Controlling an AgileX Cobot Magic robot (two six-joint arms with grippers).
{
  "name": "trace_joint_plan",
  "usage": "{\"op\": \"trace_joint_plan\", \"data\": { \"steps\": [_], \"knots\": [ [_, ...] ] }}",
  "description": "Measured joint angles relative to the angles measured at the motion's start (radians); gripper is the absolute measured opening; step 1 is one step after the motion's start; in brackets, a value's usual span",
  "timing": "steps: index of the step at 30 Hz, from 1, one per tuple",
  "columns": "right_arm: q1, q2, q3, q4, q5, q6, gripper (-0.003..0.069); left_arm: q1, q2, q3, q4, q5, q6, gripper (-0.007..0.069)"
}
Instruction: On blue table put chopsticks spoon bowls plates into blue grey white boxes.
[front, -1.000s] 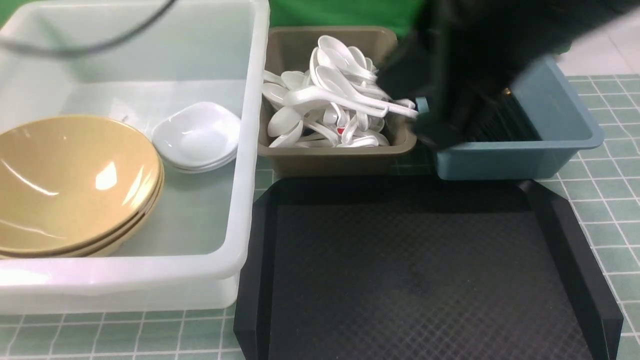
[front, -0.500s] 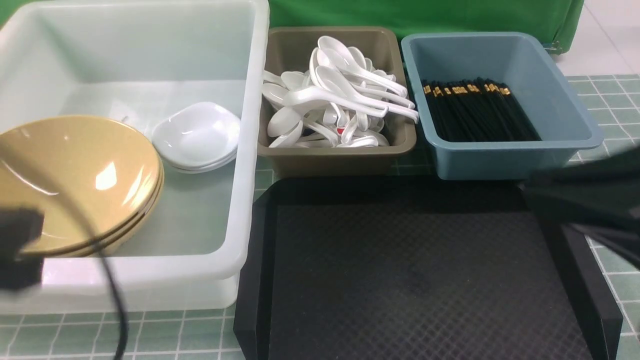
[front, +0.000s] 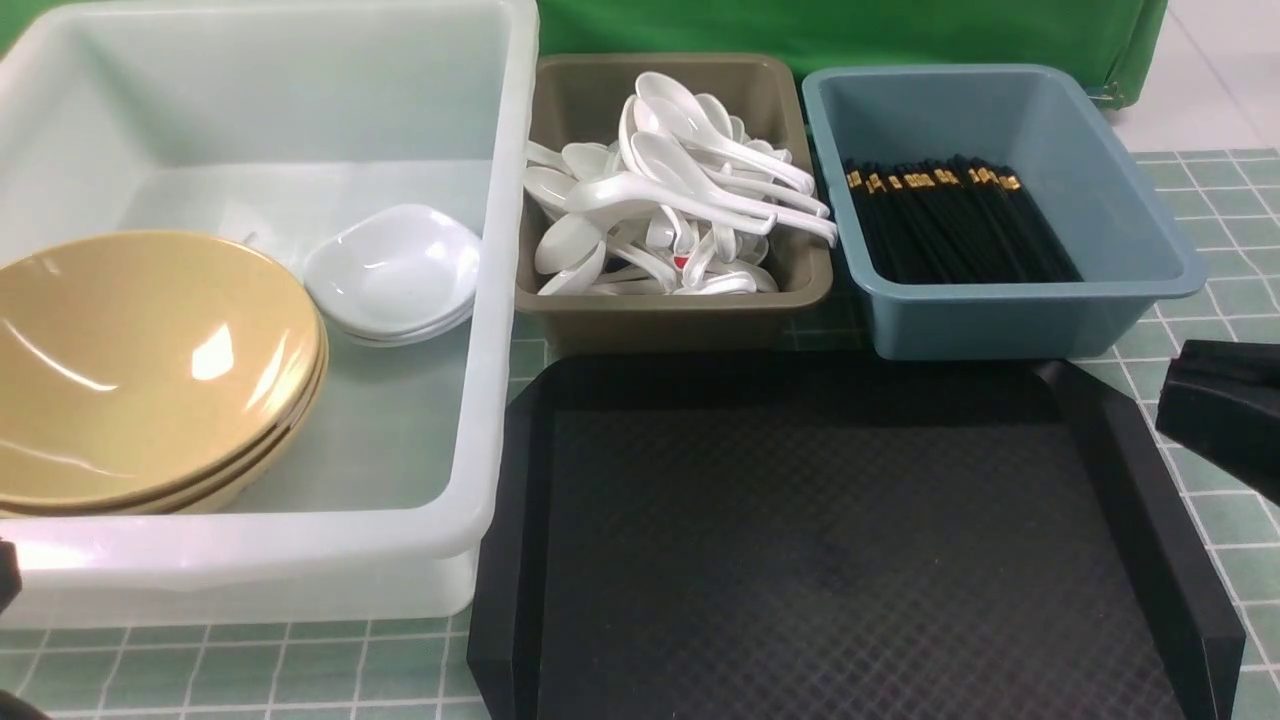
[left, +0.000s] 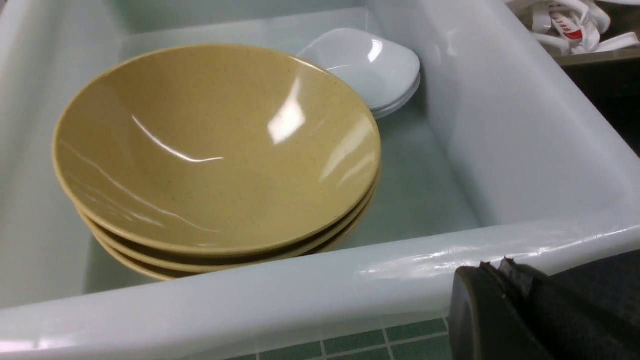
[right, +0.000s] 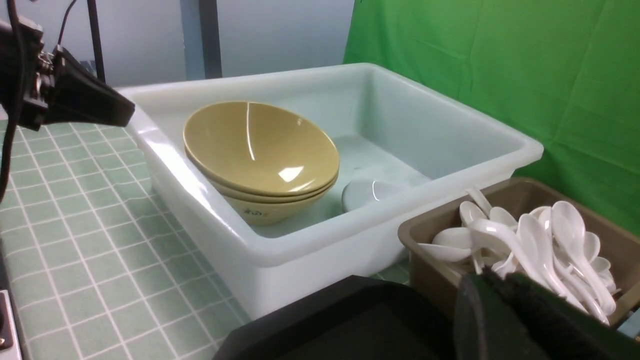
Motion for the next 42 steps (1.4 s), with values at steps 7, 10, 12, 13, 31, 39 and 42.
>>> {"op": "trace_joint_plan", "data": {
  "steps": [7, 10, 12, 13, 31, 39, 42],
  "knots": [
    [0.000, 0.000, 0.000, 0.000, -0.002, 0.000, 0.0091, 0.000, -0.001, 0.000, 0.000, 0.007, 0.000, -0.0008],
    [0.000, 0.000, 0.000, 0.000, -0.002, 0.000, 0.0094, 0.000, -0.001, 0.000, 0.000, 0.007, 0.000, -0.0008],
    [0.000, 0.000, 0.000, 0.000, -0.002, 0.000, 0.0097, 0.000, -0.001, 0.000, 0.000, 0.007, 0.000, -0.0008],
    [0.000, 0.000, 0.000, 0.000, -0.003, 0.000, 0.0097, 0.000, -0.001, 0.000, 0.000, 0.007, 0.000, -0.0008],
    [-0.642, -0.483, 0.595, -0.096, -0.229, 0.114, 0.0035, 0.000, -0.003, 0.000, 0.001, 0.007, -0.002, -0.0008],
    [-0.865, -0.583, 0.741, -0.138, -0.128, 0.227, 0.0035, 0.000, -0.003, 0.000, 0.001, 0.008, -0.003, -0.0008],
    [-0.879, -0.588, 0.744, -0.139, -0.103, 0.264, 0.0035, 0.000, -0.003, 0.000, 0.001, 0.008, -0.004, -0.0010]
  ]
}}
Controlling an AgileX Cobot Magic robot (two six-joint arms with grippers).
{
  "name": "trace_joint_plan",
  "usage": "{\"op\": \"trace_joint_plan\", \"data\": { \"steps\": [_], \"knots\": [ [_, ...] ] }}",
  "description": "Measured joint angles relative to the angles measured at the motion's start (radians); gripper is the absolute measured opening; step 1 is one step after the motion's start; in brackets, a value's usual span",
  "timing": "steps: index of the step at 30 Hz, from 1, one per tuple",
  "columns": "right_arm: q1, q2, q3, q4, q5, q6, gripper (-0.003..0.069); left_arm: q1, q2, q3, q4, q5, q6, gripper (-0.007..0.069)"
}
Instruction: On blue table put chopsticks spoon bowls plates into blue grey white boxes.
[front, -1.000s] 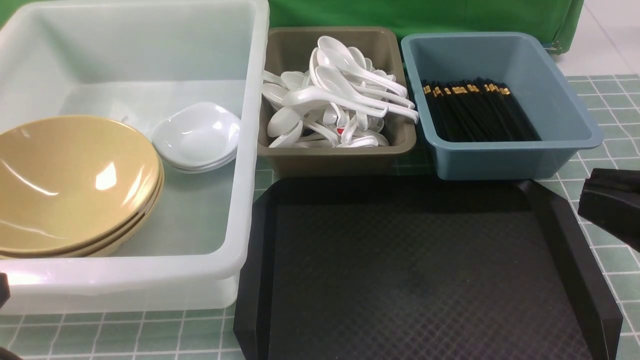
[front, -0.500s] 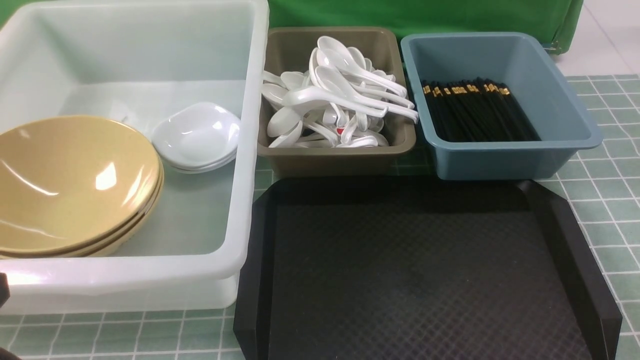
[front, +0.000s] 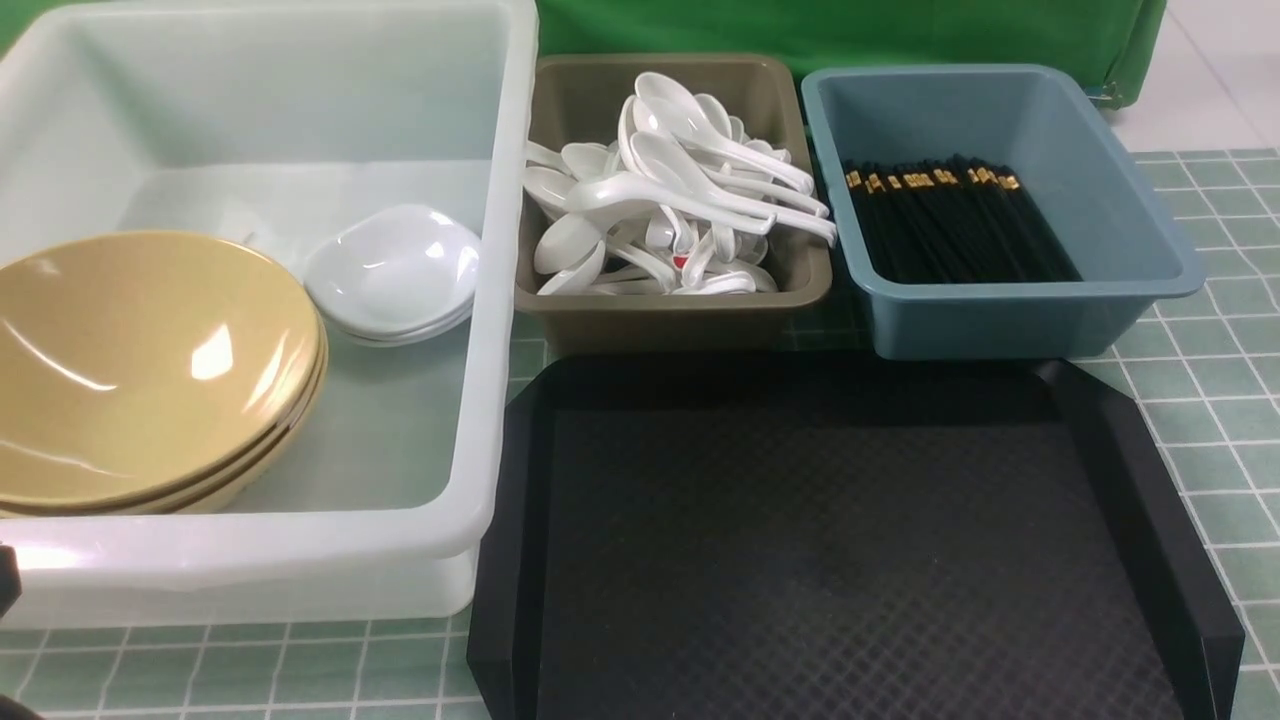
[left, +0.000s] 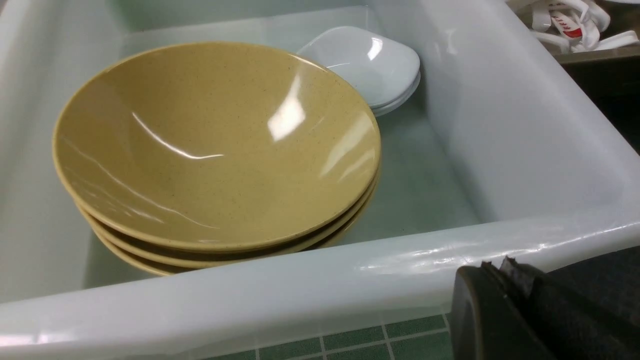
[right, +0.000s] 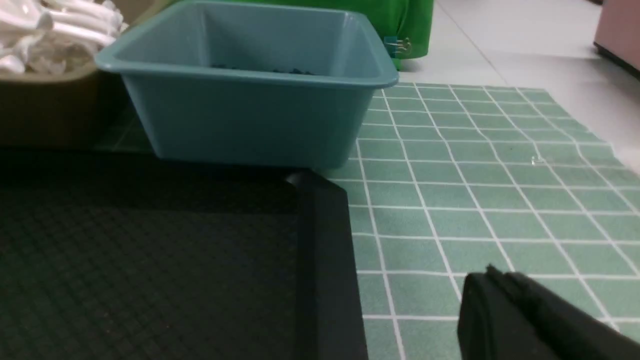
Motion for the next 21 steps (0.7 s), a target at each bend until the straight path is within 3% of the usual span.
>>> {"op": "trace_joint_plan", "data": {
  "steps": [21],
  "knots": [
    [-0.004, 0.000, -0.001, -0.001, 0.043, 0.029, 0.0041, 0.000, 0.000, 0.000, 0.000, 0.000, -0.001, -0.0012]
  ]
}}
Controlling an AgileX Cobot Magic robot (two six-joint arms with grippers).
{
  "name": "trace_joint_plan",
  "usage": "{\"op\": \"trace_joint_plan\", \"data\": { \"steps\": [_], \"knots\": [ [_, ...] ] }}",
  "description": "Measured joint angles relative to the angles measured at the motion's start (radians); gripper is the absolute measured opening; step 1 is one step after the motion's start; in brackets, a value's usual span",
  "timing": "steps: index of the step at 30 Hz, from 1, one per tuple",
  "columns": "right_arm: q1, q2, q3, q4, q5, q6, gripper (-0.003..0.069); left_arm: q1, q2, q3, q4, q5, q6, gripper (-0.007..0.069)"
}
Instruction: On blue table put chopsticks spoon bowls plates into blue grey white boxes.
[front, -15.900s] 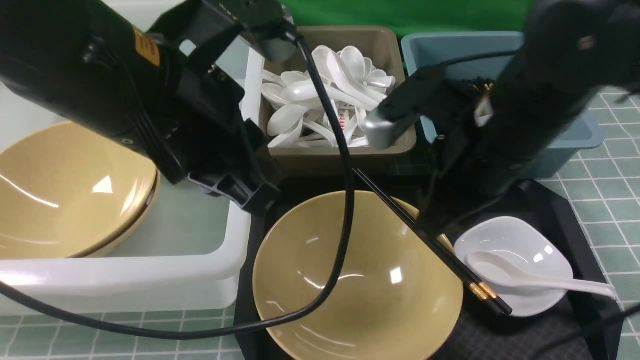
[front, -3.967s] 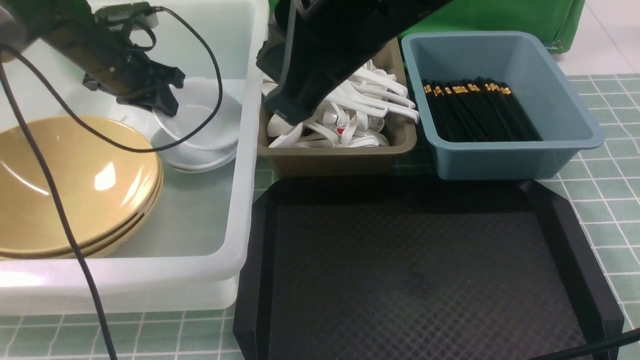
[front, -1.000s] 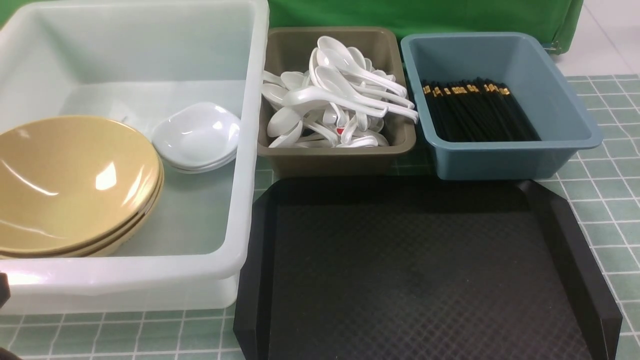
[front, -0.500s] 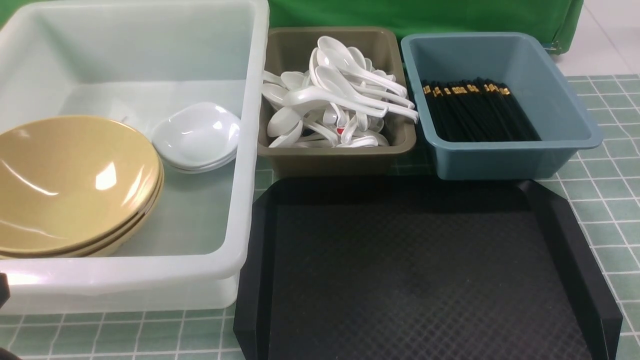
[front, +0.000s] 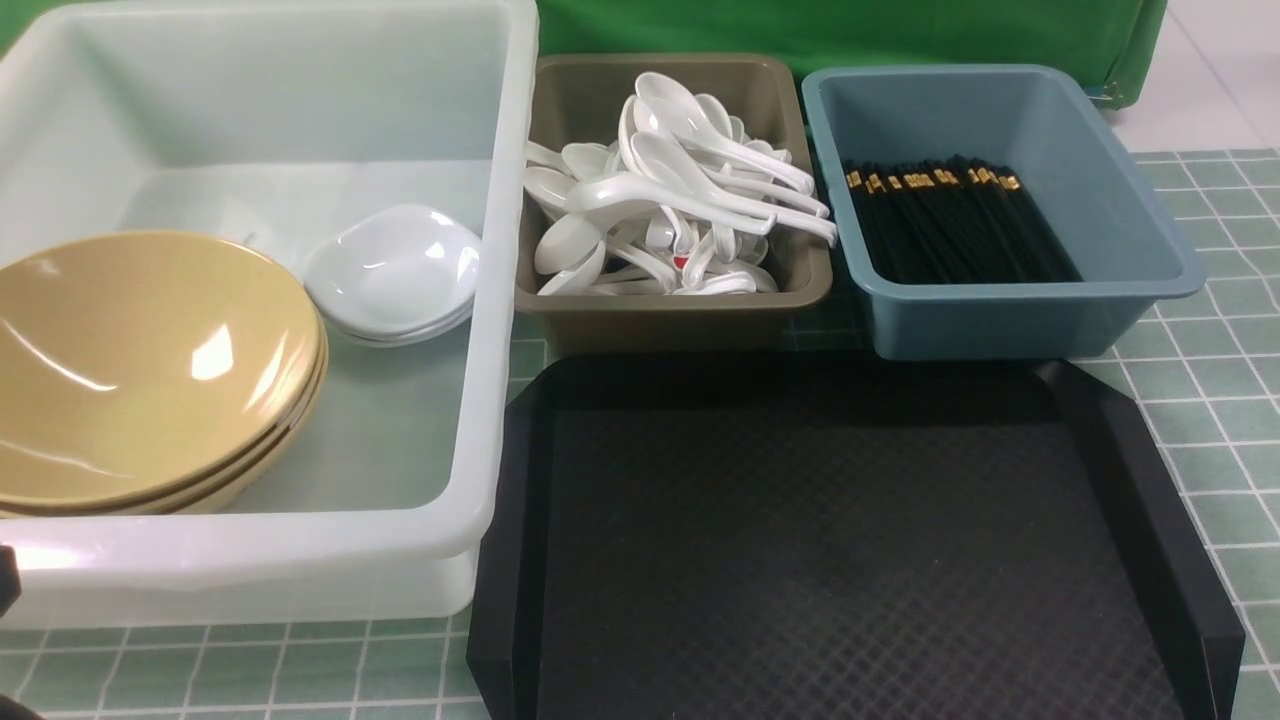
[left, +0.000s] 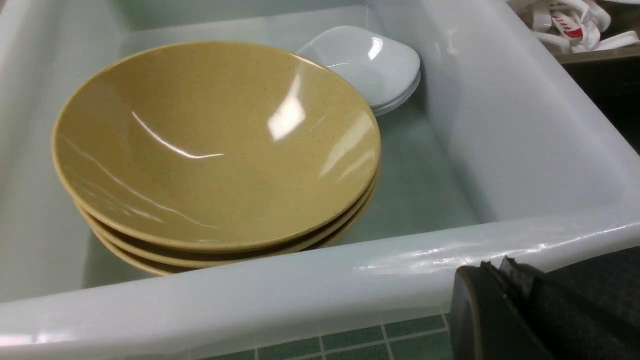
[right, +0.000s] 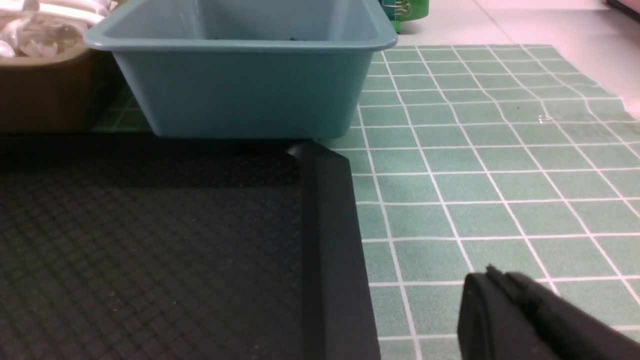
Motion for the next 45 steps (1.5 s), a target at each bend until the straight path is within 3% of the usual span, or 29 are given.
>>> {"op": "trace_joint_plan", "data": {
  "steps": [10, 13, 17, 20, 25, 31, 45],
  "knots": [
    [0.000, 0.000, 0.000, 0.000, 0.001, 0.000, 0.0048, 0.000, -0.004, 0.032, 0.005, -0.035, 0.000, -0.0012],
    [0.000, 0.000, 0.000, 0.000, 0.001, 0.000, 0.0049, 0.000, -0.054, 0.108, 0.016, -0.202, -0.002, -0.0012],
    [0.000, 0.000, 0.000, 0.000, 0.001, 0.000, 0.0052, 0.039, -0.183, 0.311, 0.017, -0.553, -0.004, -0.0012],
    [0.000, 0.000, 0.000, 0.000, 0.001, 0.000, 0.0057, 0.090, -0.260, 0.422, -0.006, -0.636, -0.004, -0.0012],
    [0.000, -0.001, 0.000, 0.000, 0.002, 0.000, 0.0060, 0.166, -0.282, 0.562, -0.051, -0.589, -0.025, -0.0012],
    [-0.001, -0.001, 0.000, 0.000, 0.003, 0.000, 0.0066, 0.141, -0.284, 0.567, -0.031, -0.516, -0.091, -0.0012],
    [-0.002, -0.001, 0.000, 0.000, 0.003, 0.000, 0.0078, 0.137, -0.284, 0.567, -0.023, -0.499, -0.112, -0.0012]
  ]
}}
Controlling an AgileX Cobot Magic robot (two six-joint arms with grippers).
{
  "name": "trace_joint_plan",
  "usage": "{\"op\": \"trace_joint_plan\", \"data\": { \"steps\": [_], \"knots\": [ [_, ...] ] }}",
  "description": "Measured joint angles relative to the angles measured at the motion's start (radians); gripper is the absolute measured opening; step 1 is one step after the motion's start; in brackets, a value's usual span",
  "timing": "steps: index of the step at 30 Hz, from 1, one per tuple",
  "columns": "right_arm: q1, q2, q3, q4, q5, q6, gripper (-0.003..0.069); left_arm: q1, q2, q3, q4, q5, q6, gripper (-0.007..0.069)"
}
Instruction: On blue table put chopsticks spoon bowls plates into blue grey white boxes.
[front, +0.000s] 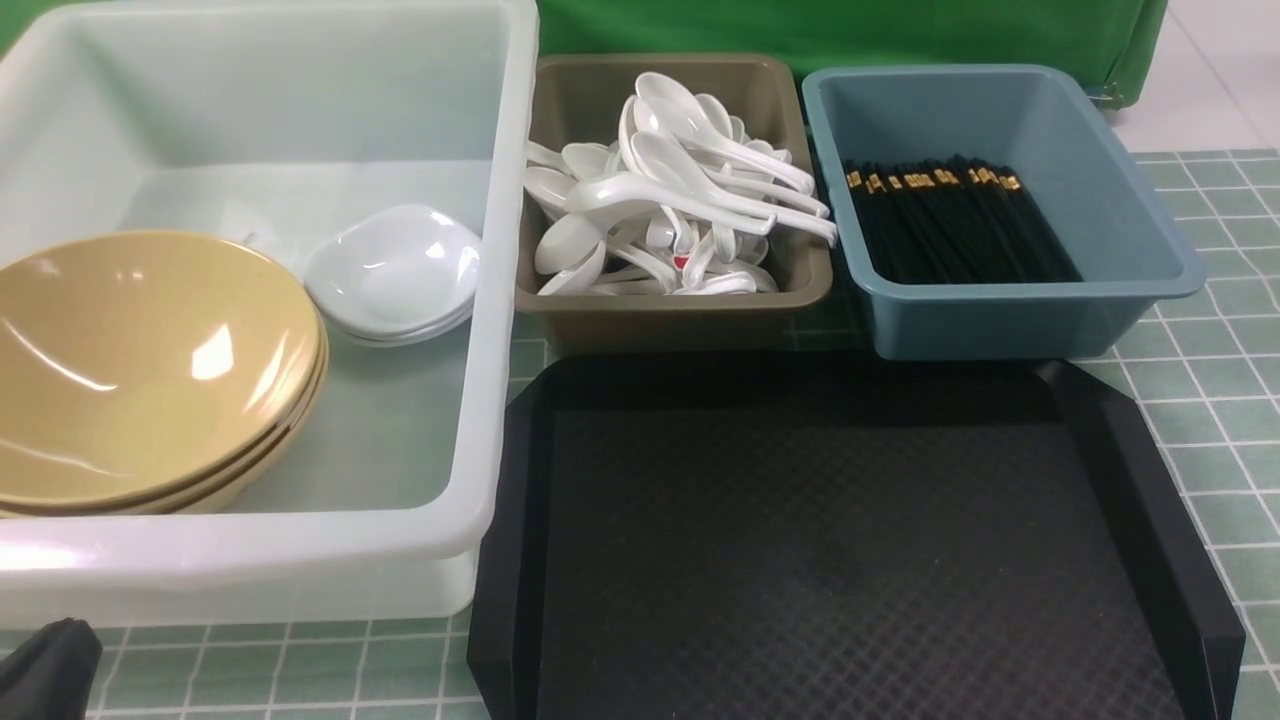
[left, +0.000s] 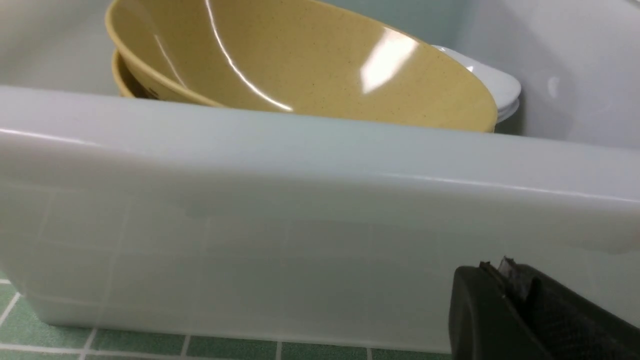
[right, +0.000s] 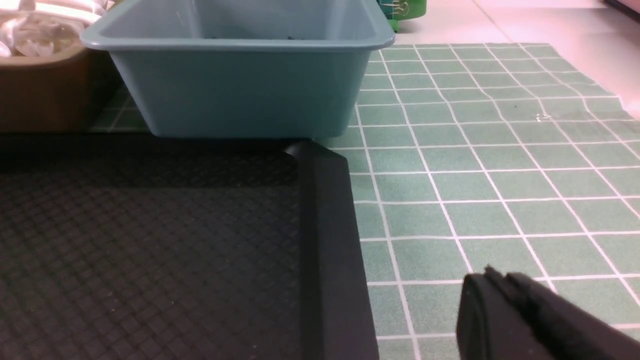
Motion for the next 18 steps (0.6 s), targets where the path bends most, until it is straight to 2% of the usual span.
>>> {"op": "trace_joint_plan", "data": {
  "steps": [18],
  "knots": [
    [-0.001, 0.000, 0.000, 0.000, -0.001, 0.000, 0.0097, 0.000, 0.000, 0.000, 0.000, 0.000, 0.000, -0.0012]
  ]
}}
